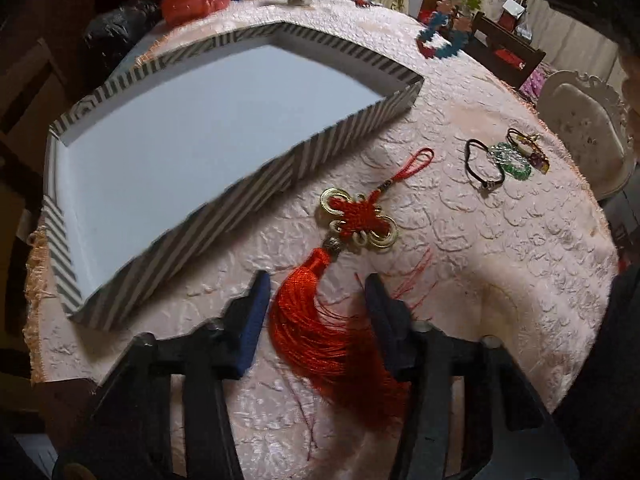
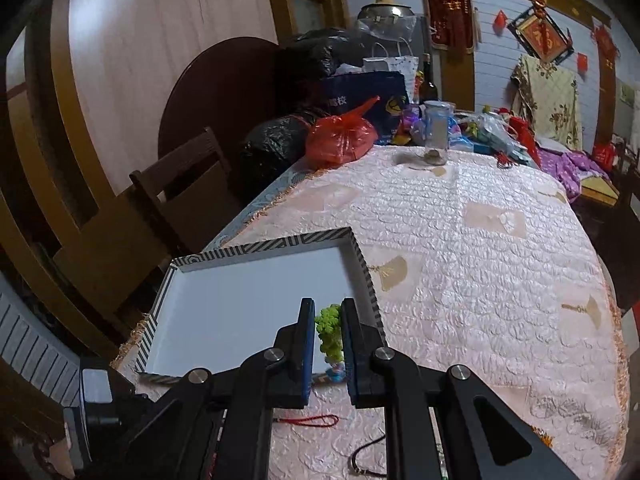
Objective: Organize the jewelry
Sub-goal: 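Lower the red ornament into the box tray with the left tool while the right tool drops the keychain in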
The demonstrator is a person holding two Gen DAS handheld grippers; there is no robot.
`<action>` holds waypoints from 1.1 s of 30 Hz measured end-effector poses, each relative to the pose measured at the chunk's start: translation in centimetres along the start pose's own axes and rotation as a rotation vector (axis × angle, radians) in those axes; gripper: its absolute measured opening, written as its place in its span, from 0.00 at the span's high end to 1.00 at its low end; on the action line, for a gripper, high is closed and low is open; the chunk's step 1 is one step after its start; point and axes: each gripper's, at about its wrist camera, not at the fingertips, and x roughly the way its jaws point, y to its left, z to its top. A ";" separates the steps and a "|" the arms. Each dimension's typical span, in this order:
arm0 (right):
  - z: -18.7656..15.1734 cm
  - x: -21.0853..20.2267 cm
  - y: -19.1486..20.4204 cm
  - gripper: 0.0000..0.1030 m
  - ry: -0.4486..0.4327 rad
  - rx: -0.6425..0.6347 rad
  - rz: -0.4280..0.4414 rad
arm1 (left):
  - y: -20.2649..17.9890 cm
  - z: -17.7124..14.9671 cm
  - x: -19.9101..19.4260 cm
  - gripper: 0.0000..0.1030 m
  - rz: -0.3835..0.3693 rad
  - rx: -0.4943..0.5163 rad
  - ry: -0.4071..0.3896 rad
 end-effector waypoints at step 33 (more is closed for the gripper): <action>0.9 10.1 2.6 0.88 0.105 0.041 0.132 | 7.1 9.6 -1.9 0.91 0.204 -0.296 -0.233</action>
